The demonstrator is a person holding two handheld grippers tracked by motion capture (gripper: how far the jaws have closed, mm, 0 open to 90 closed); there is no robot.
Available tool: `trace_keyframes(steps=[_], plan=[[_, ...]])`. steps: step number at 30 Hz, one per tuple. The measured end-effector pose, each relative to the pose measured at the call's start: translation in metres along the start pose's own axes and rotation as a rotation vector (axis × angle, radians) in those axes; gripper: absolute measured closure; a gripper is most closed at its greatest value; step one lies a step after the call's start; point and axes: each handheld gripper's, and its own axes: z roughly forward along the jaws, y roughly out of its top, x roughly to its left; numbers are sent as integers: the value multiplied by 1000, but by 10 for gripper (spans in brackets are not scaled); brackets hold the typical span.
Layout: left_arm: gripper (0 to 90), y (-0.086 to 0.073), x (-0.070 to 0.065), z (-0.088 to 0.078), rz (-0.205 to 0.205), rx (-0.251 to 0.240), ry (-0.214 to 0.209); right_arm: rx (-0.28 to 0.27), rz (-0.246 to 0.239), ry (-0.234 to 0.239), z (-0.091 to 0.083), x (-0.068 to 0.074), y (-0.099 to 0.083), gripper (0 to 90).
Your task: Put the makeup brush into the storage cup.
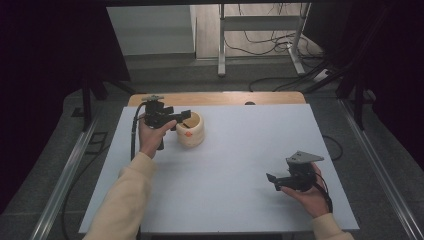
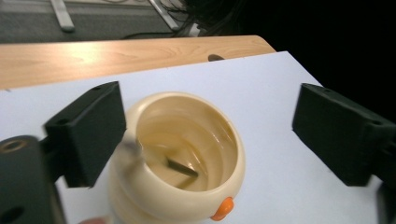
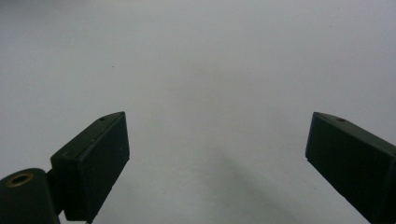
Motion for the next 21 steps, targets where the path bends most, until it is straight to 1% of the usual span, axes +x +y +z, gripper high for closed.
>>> trace_keyframes(steps=[2,4,5,9,14,18,21], plan=[[49,1,-2,-5,21,-9,25,-1,1,0,0,0,0,62],[26,1,-4,-9,51,-9,58,-1,2,0,0,0,0,61],[21,1,-4,-11,61,-8,64,0,1,0,0,0,0,61],[9,1,-6,-18,79,-11,52,-3,2,1,0,0,1,61],[9,1,-8,-27,109,-7,57,-11,0,5,-1,0,1,60],[8,0,-10,-32,122,-6,52,-22,13,14,-1,-2,1,60],[9,-2,-12,-36,127,-12,38,-30,17,18,-2,-3,2,59]])
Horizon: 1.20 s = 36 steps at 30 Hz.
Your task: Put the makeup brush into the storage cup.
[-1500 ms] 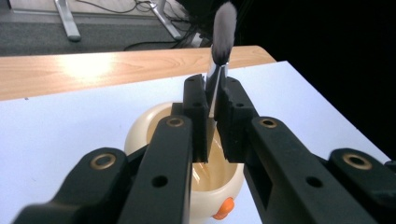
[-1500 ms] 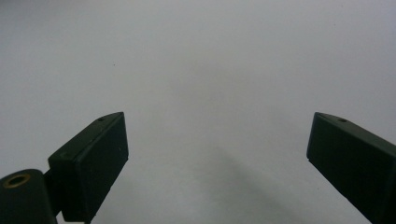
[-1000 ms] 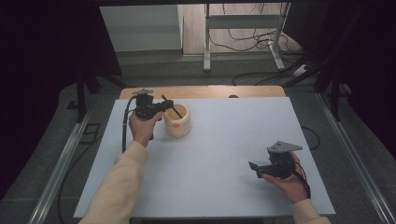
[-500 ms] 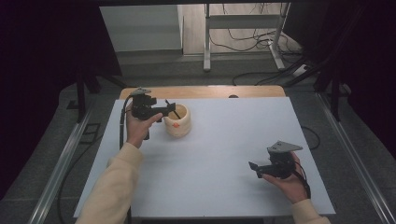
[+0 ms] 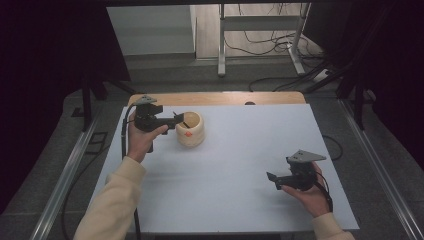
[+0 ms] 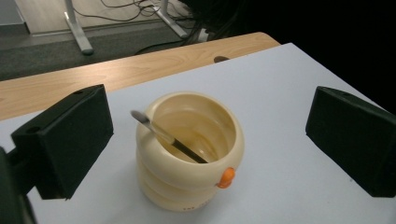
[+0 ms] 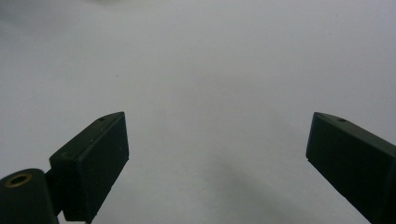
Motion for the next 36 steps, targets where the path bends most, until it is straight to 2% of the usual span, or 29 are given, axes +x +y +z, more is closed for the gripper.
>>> trace_keyframes(steps=[5,11,14,19,23,27,34,36], plan=[[7,-4,-7,-5,31,3,-5,-1,1,3,-1,0,0,59],[6,-11,-11,-11,31,17,-2,1,-6,5,-3,2,-1,59],[6,-17,-12,-16,45,26,2,3,-6,5,-2,2,-1,59],[9,-30,-14,-26,58,23,2,1,-14,3,-3,4,0,59],[9,-39,-14,-33,53,32,-4,-5,-6,-2,-4,2,0,59],[9,-48,-13,-38,51,46,14,-7,-4,2,-5,1,0,59],[17,-72,-12,-44,45,97,48,-14,-2,3,-7,0,-1,59],[17,-79,-12,-46,42,109,47,-15,0,1,-7,-1,-1,59]])
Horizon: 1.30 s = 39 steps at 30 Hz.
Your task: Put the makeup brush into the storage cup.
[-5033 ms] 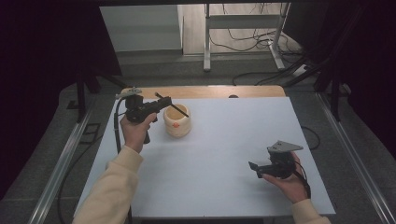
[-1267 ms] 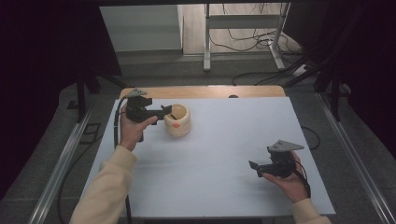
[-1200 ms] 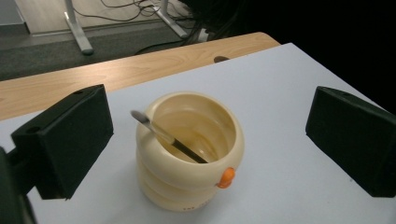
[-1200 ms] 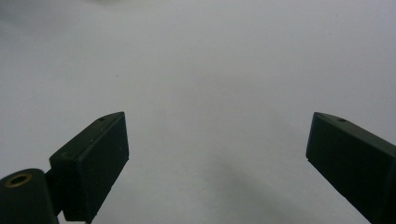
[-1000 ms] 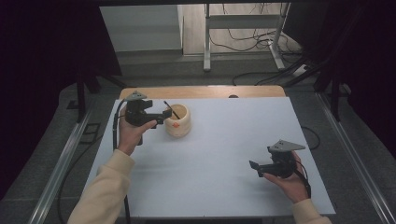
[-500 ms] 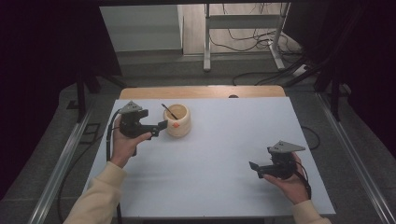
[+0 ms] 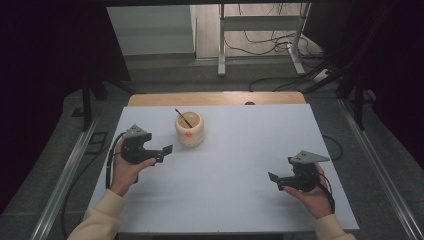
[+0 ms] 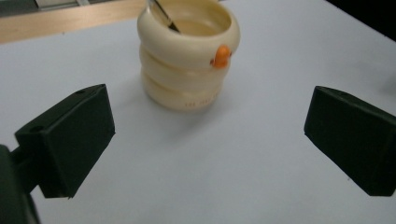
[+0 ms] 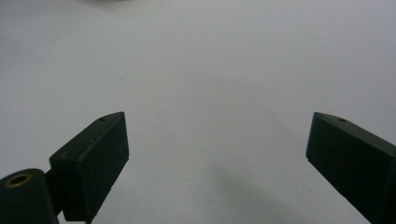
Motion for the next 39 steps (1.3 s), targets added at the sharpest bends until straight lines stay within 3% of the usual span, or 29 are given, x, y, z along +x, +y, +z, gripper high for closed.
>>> trace_keyframes(steps=[10,16,20,28,39], plan=[[25,-25,-4,-8,1,50,10,0,4,8,-1,0,-2,58],[26,-36,-10,-16,25,53,4,1,9,5,-4,-1,-5,58],[25,-45,-14,-18,16,60,-8,-1,17,5,-6,-3,-7,58],[26,-62,-18,-11,20,87,-20,-1,18,6,-9,-7,-12,58],[35,-61,-16,-9,25,80,-3,1,5,21,-7,-6,-13,59]])
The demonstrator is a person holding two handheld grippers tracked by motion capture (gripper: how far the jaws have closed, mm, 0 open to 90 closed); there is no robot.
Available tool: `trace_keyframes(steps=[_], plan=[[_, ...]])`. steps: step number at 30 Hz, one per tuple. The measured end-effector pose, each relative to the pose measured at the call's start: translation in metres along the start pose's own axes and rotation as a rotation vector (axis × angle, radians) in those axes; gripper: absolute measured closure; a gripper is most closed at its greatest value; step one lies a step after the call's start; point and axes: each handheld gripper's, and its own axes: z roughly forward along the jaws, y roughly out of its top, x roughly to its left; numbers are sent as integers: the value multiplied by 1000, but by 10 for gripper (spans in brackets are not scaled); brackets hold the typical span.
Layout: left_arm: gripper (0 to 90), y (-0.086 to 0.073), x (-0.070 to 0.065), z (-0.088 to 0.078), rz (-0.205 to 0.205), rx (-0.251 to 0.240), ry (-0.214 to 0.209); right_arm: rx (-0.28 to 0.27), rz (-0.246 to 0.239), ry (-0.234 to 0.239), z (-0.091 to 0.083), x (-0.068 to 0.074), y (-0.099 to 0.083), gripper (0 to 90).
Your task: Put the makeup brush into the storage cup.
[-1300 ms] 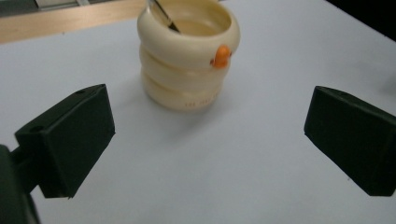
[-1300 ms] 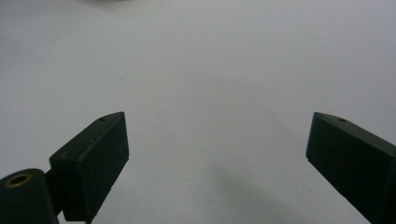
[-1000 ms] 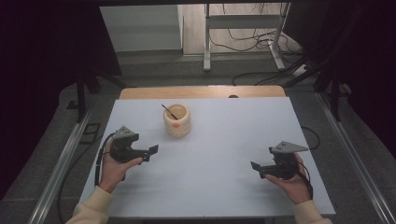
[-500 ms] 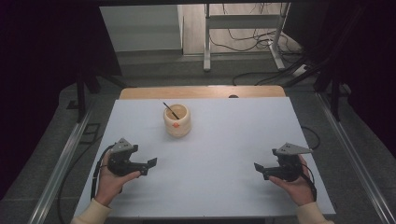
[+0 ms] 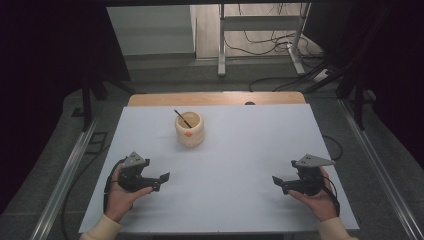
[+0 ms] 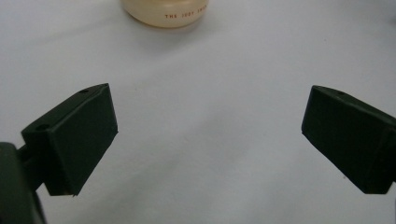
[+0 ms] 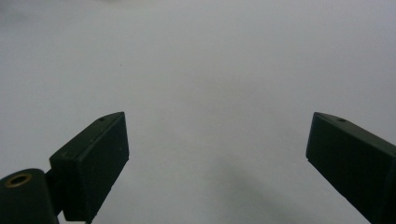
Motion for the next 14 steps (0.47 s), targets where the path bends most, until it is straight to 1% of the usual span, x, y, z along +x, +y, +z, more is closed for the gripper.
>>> trace_keyframes(steps=[8,14], plan=[[37,2,2,3,0,4,-5,3,-3,1,1,0,-2,59],[37,4,1,2,3,-2,-9,-13,20,9,1,-3,-2,57]])
